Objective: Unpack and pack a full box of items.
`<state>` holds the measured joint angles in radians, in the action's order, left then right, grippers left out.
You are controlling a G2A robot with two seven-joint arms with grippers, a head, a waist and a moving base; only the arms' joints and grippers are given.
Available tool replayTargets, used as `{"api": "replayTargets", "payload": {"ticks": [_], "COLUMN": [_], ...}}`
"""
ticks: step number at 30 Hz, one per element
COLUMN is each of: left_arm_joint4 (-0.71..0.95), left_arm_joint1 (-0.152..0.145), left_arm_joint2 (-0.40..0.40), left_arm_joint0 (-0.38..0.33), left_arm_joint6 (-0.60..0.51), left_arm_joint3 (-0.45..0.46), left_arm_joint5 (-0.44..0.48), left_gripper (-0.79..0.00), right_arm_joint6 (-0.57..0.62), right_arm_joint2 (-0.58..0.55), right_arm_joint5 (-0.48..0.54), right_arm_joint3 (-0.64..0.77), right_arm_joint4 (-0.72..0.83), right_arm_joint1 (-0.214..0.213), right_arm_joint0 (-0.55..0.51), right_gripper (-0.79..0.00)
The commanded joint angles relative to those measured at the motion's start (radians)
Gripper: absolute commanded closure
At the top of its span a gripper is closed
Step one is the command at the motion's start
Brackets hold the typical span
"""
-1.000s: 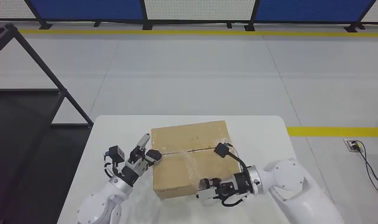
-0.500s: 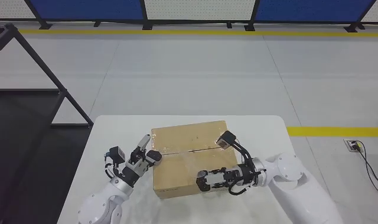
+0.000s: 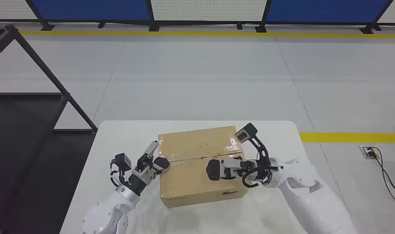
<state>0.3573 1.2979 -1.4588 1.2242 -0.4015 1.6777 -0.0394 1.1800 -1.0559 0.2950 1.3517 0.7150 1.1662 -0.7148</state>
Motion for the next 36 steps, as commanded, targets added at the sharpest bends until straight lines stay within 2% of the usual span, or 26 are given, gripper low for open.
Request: {"api": "replayTargets", "payload": {"ticks": [1, 17, 19, 21, 23, 26, 30, 36], "left_arm_joint4": [0.001, 0.005, 0.004, 0.004, 0.005, 0.006, 0.006, 0.008], "left_arm_joint1": [-0.001, -0.005, -0.005, -0.006, -0.006, -0.007, -0.007, -0.008], "left_arm_joint2": [0.000, 0.004, 0.004, 0.005, 0.005, 0.006, 0.009, 0.011], "left_arm_joint0": [0.000, -0.002, -0.002, -0.002, -0.003, -0.006, -0.008, -0.013], "left_arm_joint6": [0.000, 0.000, 0.001, 0.002, 0.002, 0.003, 0.004, 0.007], "left_arm_joint3": [0.000, -0.003, -0.003, -0.002, -0.002, -0.002, -0.002, -0.007], "left_arm_joint5": [0.001, 0.002, 0.002, 0.003, 0.002, 0.000, 0.001, -0.003], "left_gripper": [-0.785, -0.785, -0.785, -0.785, -0.785, -0.785, -0.785, -0.785], "right_arm_joint6": [-0.014, -0.151, -0.105, -0.007, 0.089, 0.157, 0.204, 0.221], "right_arm_joint2": [-0.008, -0.123, -0.144, -0.154, -0.161, -0.151, -0.115, -0.038], "right_arm_joint5": [0.006, 0.034, 0.045, 0.042, 0.018, -0.038, -0.105, -0.150], "right_arm_joint3": [0.000, 0.066, 0.098, 0.132, 0.150, 0.161, 0.134, 0.063], "right_arm_joint4": [0.003, -0.154, -0.188, -0.219, -0.251, -0.300, -0.354, -0.383], "right_arm_joint1": [0.000, -0.023, -0.033, -0.043, -0.053, -0.062, -0.066, -0.056], "right_arm_joint0": [-0.004, -0.085, -0.106, -0.125, -0.131, -0.137, -0.132, -0.098], "right_gripper": [-0.785, -0.785, -0.785, -0.785, -0.785, -0.785, -0.785, -0.785]}}
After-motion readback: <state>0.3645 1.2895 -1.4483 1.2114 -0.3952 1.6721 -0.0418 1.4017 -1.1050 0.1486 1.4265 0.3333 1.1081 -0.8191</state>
